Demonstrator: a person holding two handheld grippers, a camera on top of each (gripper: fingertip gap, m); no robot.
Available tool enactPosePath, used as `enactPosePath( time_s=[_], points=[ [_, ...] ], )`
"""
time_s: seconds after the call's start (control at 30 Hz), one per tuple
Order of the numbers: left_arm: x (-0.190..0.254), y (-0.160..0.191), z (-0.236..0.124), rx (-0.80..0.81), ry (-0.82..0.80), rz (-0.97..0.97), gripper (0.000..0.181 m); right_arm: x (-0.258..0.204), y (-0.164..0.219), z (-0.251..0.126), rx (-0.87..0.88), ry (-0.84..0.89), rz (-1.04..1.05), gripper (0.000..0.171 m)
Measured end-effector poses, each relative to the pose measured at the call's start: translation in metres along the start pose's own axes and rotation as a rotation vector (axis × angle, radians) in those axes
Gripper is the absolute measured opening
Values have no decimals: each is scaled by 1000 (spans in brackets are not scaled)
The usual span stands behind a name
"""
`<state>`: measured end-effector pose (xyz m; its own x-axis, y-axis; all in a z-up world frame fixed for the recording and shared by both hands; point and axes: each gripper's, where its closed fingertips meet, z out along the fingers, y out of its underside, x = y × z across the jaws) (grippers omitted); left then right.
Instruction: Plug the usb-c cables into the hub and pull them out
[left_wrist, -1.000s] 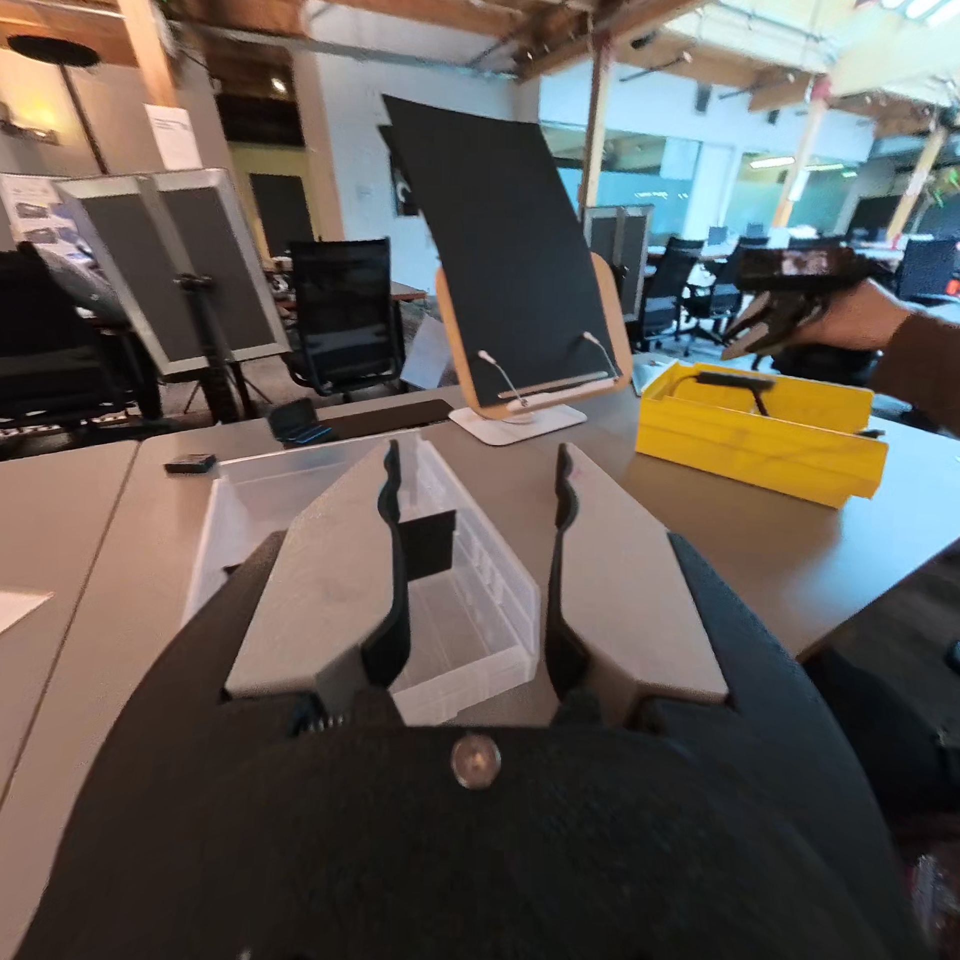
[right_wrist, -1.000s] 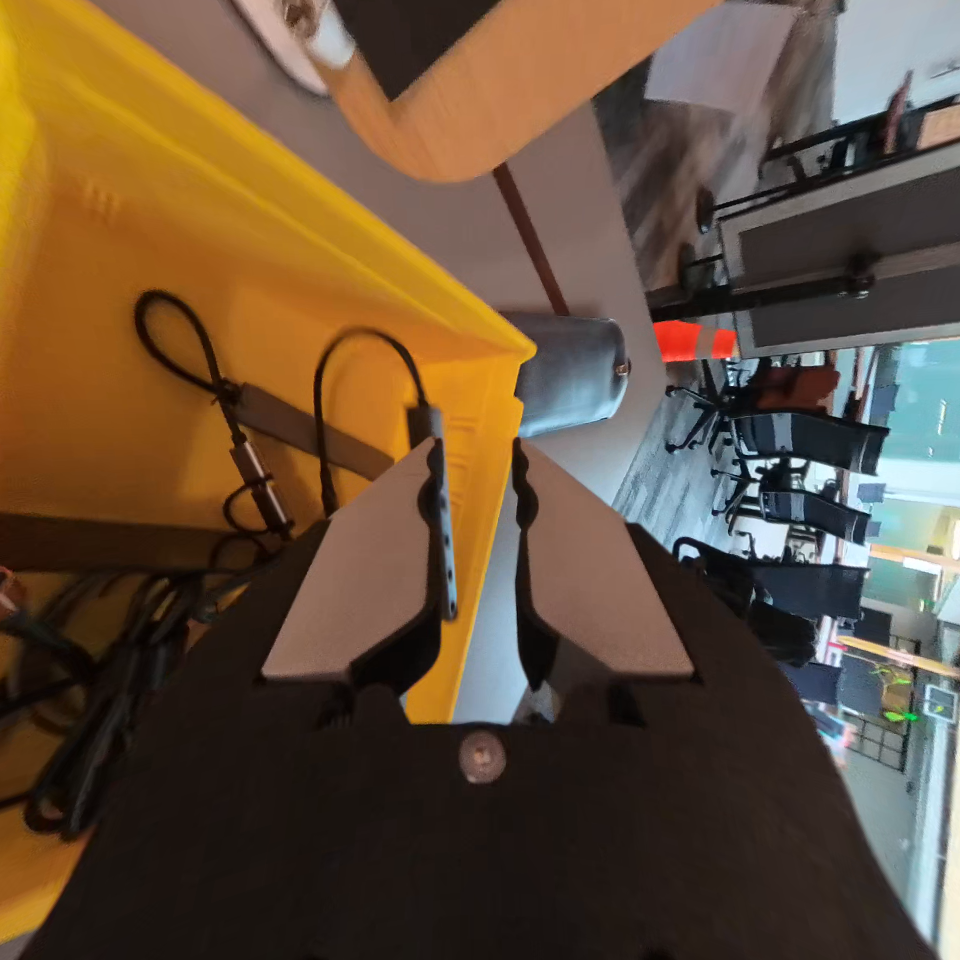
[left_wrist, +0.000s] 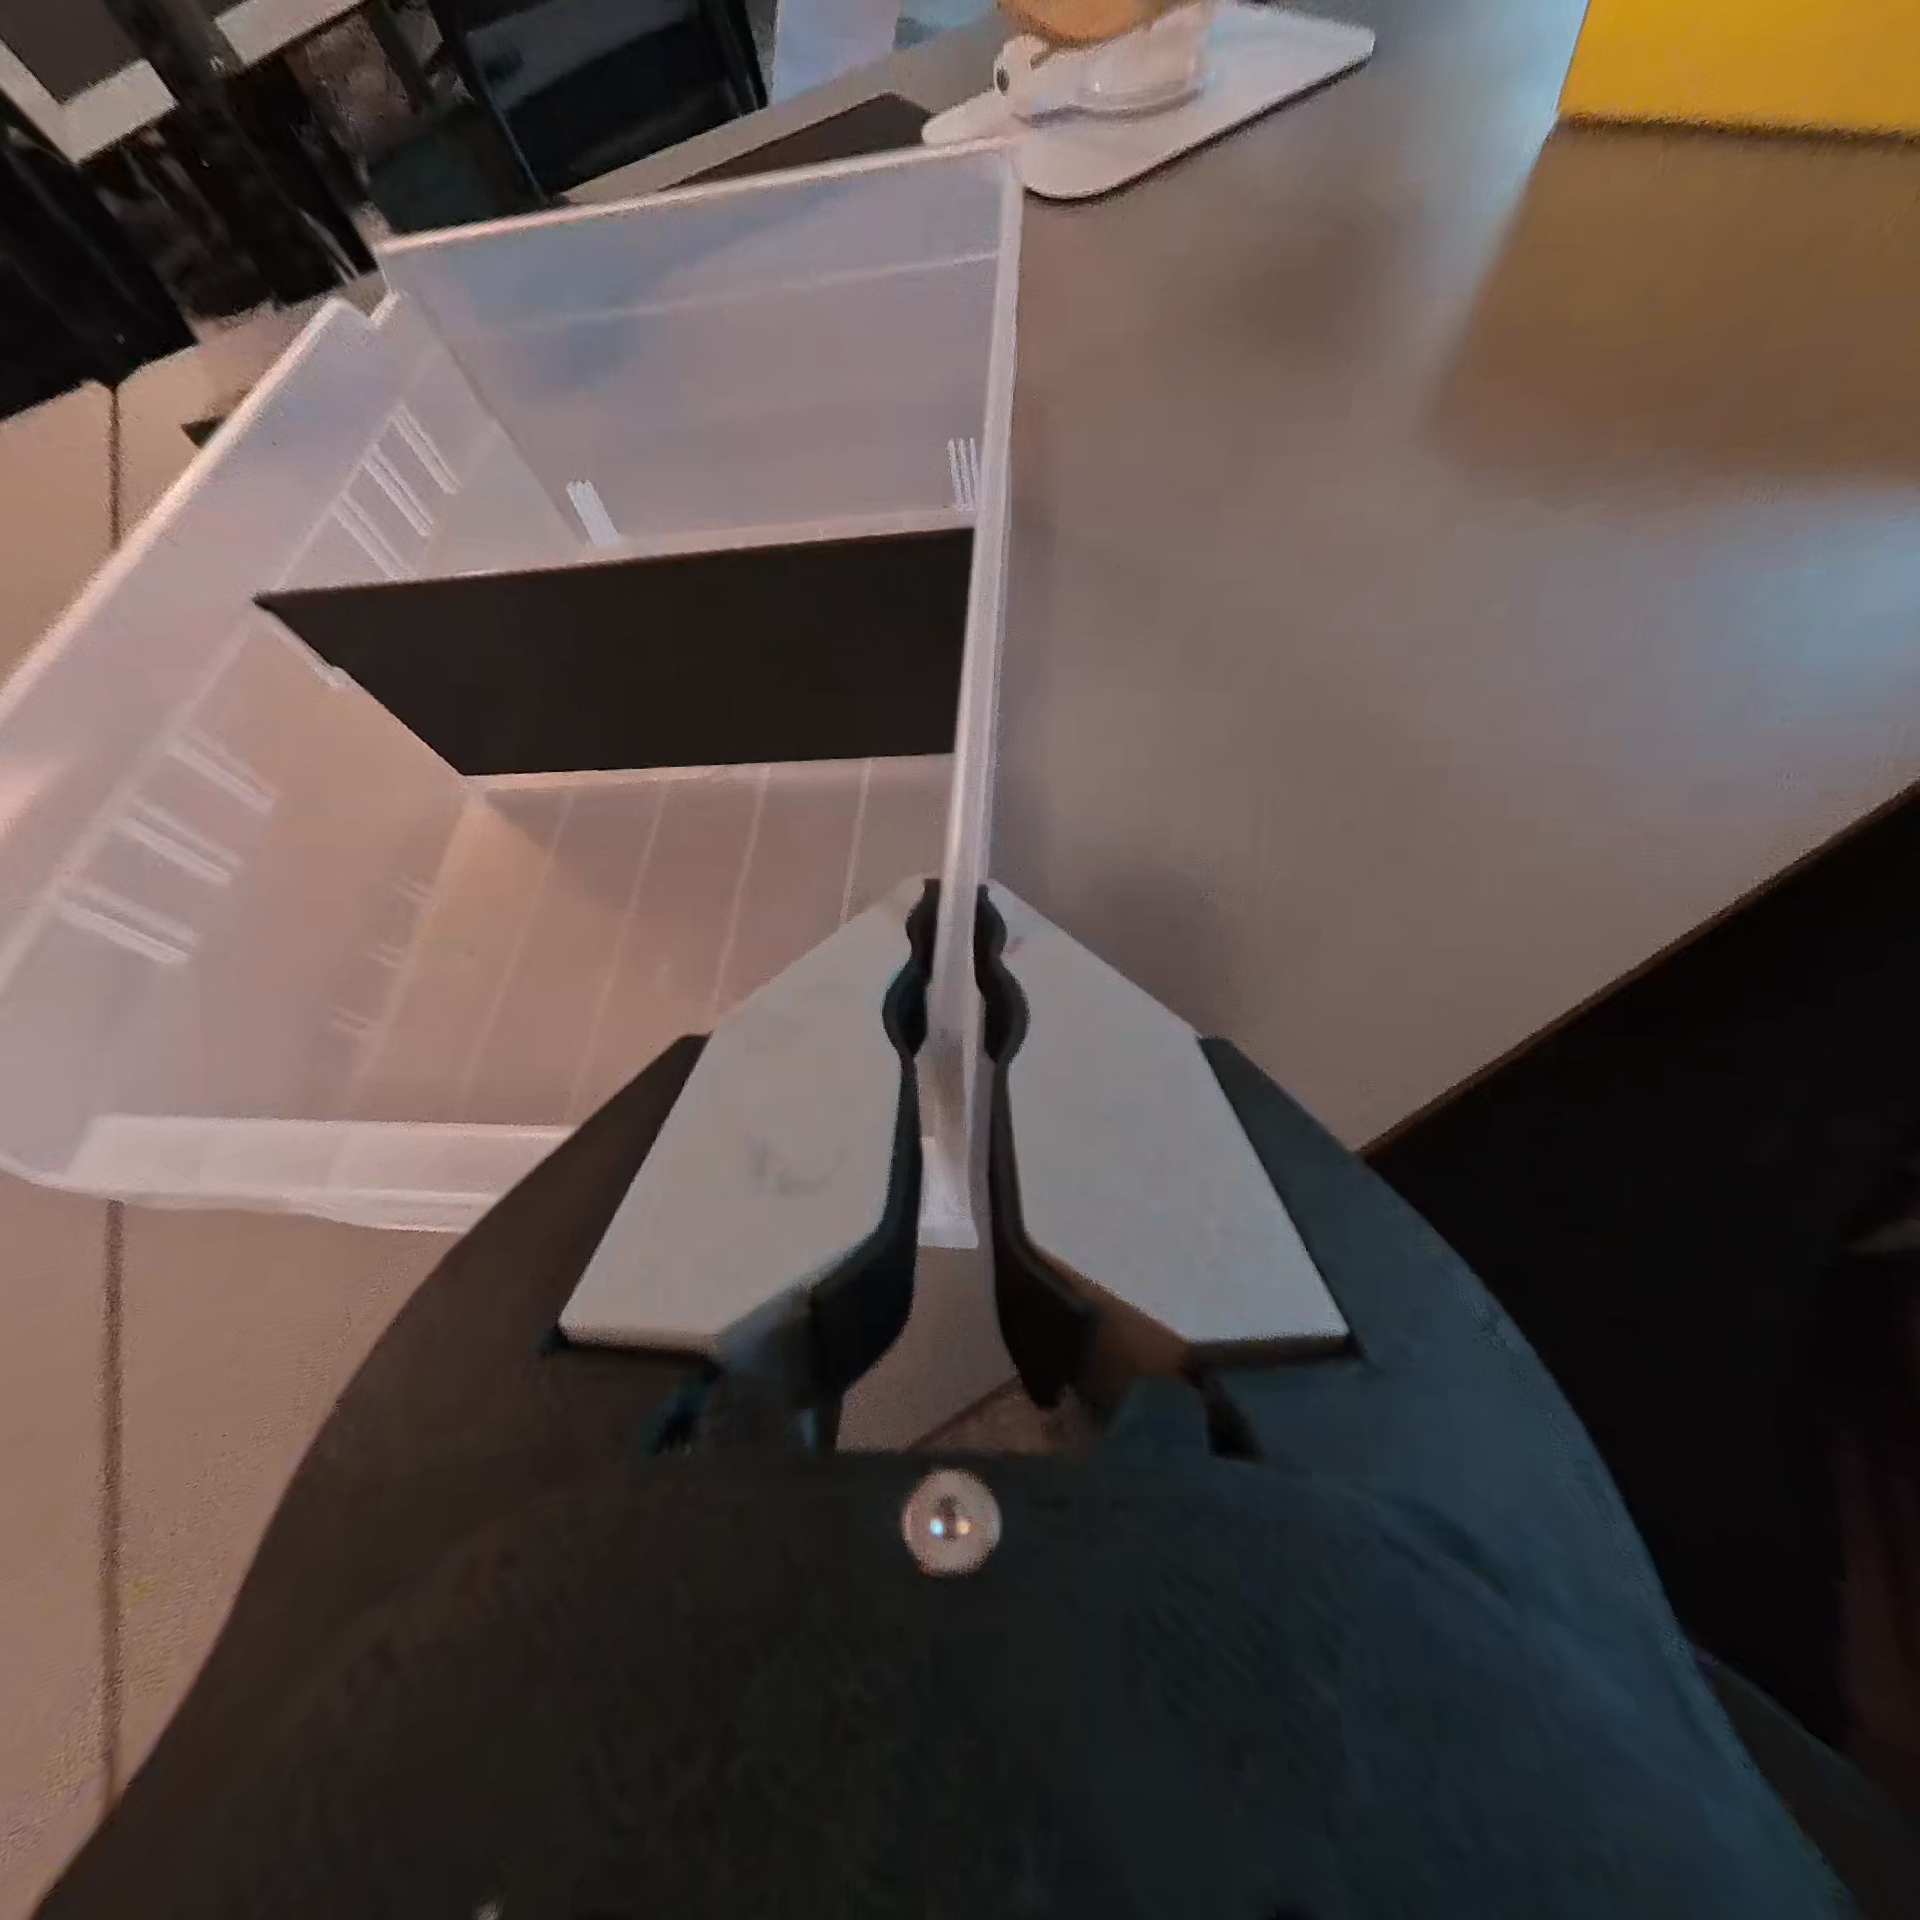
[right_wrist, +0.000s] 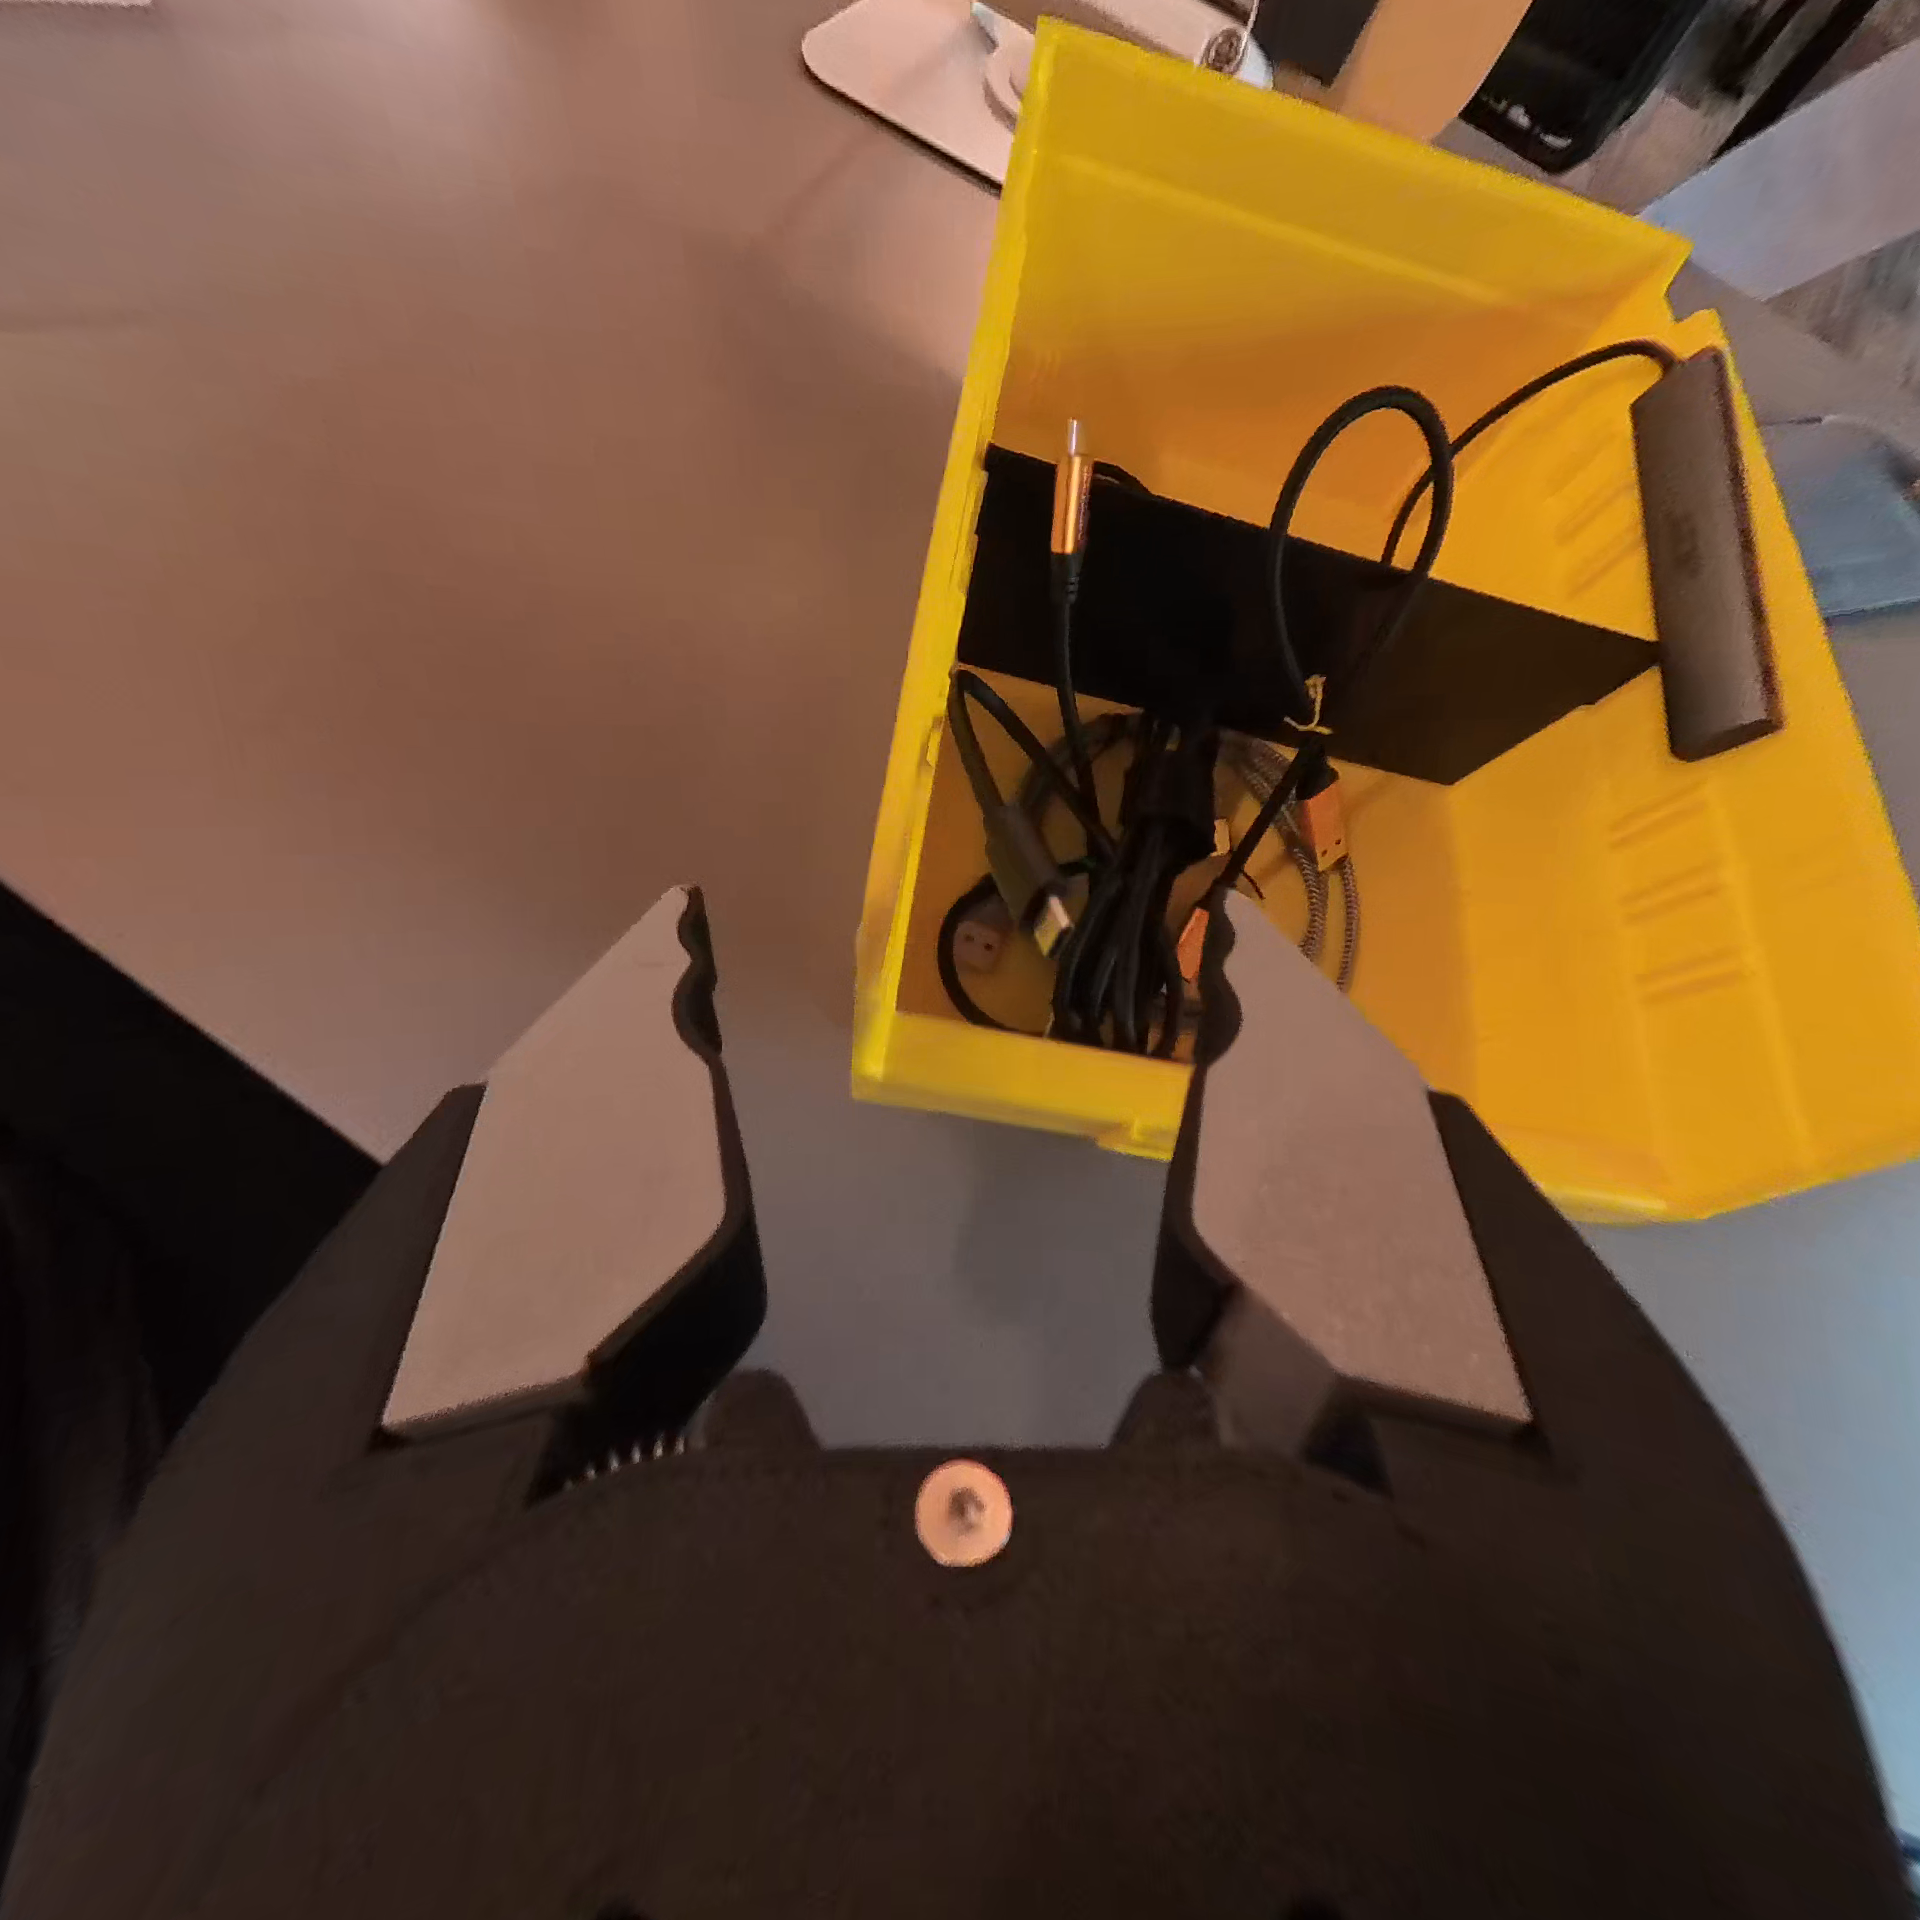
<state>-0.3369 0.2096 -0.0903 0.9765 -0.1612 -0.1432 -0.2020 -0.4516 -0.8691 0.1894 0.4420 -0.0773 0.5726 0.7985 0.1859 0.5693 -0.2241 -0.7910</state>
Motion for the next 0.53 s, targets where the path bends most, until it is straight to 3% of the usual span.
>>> enactPosePath(
  time_s=[0.03, 0.07, 0.13, 0.23, 0.37, 0.53],
  points=[
    [1, 0, 2, 17, 3, -19, 8, 0, -1, 5, 5, -3, 15, 91],
    [2, -1, 6, 34, -9, -12, 14, 1, -3, 11, 13, 0, 25, 88],
    [-1, -8, 12, 89, -108, 106, 9, 7, -4, 23, 0, 37, 29, 71],
    [5, -19, 16, 120, -135, 138, 3, -10, 5, 39, -91, -58, 33, 10],
    [-20, -47, -1, 184, -256, 83, 2, -33, -6, 50, -109, -58, 55, 11],
    [-32, -99, -42, 311, -356, 123, 2, -95, -34, 69, -196, -46, -5, 18]
  ],
)
